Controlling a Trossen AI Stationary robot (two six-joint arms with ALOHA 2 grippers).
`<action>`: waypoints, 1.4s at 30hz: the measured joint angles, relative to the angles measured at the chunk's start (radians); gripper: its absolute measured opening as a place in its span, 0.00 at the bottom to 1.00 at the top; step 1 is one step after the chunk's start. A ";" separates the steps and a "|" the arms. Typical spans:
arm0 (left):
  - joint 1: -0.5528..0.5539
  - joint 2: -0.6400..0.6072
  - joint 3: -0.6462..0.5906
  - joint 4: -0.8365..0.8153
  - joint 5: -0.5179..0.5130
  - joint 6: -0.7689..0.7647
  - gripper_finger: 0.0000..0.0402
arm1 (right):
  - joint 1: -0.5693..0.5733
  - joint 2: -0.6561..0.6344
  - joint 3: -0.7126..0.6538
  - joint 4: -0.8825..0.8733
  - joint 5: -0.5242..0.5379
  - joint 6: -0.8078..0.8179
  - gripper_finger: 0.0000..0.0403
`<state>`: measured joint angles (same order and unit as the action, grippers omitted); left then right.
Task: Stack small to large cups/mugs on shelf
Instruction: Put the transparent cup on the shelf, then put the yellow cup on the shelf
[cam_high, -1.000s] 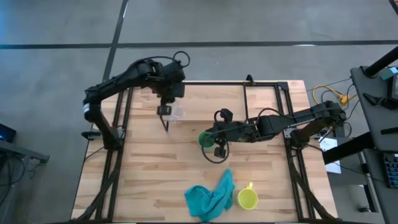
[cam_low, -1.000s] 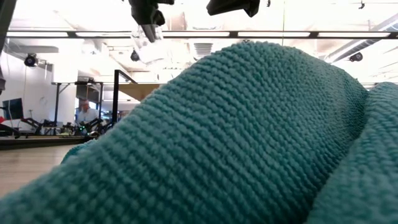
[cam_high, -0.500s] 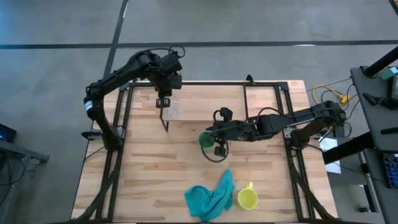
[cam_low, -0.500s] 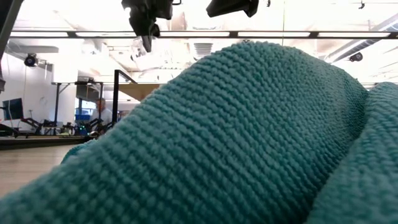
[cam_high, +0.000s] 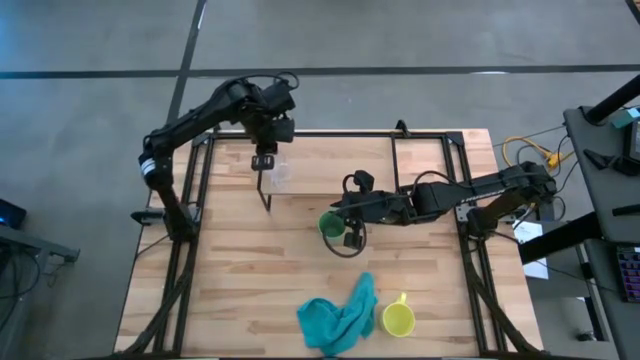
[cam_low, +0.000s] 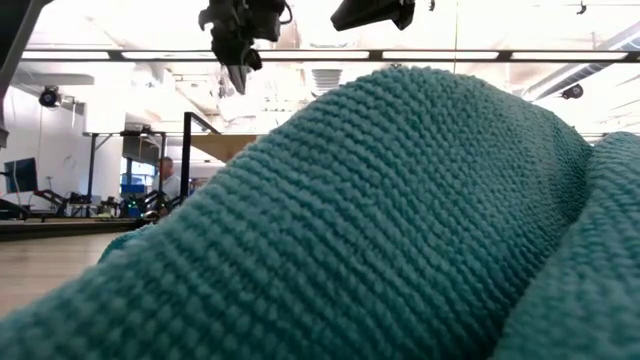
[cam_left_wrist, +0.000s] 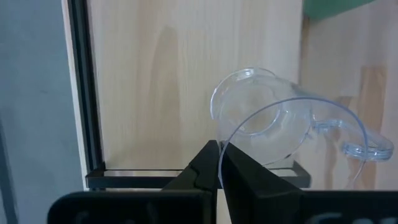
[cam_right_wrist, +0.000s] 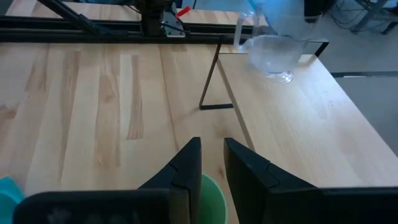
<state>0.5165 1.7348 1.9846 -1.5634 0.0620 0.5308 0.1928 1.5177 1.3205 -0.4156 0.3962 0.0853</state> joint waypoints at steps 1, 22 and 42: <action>0.004 0.008 -0.001 -0.004 0.000 0.000 0.00 | 0.000 0.000 0.000 0.000 0.000 0.000 0.16; 0.007 0.053 -0.001 0.038 -0.010 0.001 0.00 | 0.000 0.000 0.000 0.000 -0.001 0.008 0.16; 0.007 0.053 0.019 0.038 -0.042 0.001 0.11 | -0.001 0.000 0.000 0.000 -0.001 0.000 0.16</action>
<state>0.5236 1.7874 2.0037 -1.5255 0.0200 0.5316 0.1921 1.5177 1.3201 -0.4152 0.3954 0.0856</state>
